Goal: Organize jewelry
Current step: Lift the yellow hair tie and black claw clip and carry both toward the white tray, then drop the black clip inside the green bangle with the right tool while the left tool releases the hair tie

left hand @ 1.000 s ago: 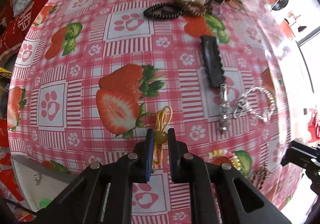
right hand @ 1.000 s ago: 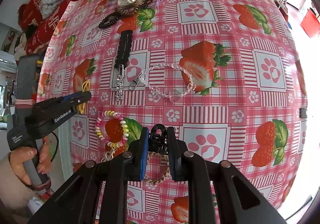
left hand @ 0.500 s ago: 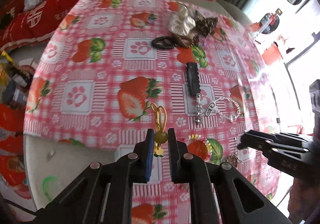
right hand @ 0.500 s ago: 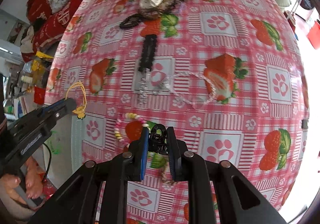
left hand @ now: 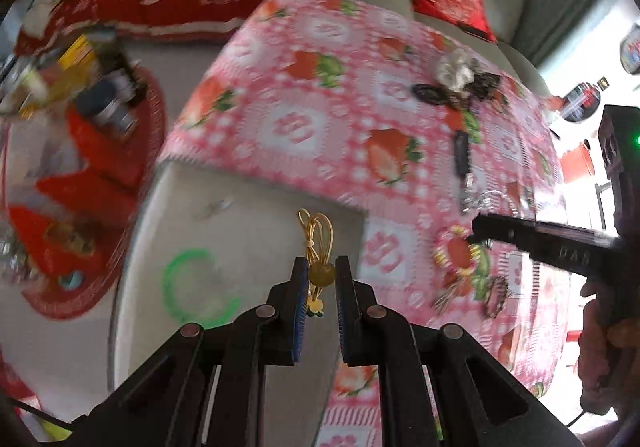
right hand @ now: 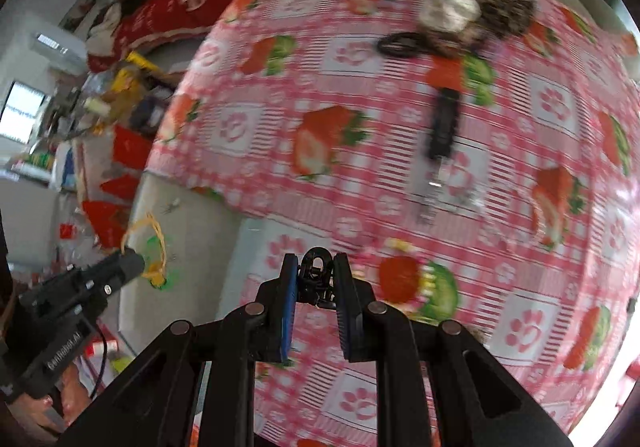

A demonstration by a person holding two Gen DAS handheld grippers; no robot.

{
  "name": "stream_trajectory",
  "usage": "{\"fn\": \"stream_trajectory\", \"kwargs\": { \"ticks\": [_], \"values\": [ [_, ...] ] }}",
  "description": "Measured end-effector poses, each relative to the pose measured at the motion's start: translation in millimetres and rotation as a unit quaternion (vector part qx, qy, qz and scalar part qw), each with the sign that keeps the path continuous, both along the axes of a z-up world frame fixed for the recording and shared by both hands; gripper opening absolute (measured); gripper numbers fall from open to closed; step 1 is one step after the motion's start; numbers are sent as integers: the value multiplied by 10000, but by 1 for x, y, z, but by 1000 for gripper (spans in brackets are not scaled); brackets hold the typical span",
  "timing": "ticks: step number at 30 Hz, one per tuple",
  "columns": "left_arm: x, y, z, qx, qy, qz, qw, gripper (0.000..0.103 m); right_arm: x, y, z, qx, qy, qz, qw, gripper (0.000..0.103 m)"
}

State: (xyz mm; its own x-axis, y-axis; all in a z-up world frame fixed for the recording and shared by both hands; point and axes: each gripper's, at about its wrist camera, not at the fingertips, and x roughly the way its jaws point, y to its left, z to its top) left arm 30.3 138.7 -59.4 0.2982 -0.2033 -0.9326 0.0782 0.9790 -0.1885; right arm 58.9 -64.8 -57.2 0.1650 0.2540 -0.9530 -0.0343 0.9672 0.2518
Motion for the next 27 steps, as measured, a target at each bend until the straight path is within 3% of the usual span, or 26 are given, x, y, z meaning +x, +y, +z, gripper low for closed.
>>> {"fn": "stream_trajectory", "kwargs": {
  "ticks": [12, 27],
  "values": [
    [-48, 84, -37, 402, 366, 949, 9940, 18, 2, 118, -27, 182, 255, 1221, 9920, 19],
    [-60, 114, -80, 527, 492, 1570, 9850, 18, 7, 236, -87, 380, 756, 2283, 9699, 19]
  ]
}}
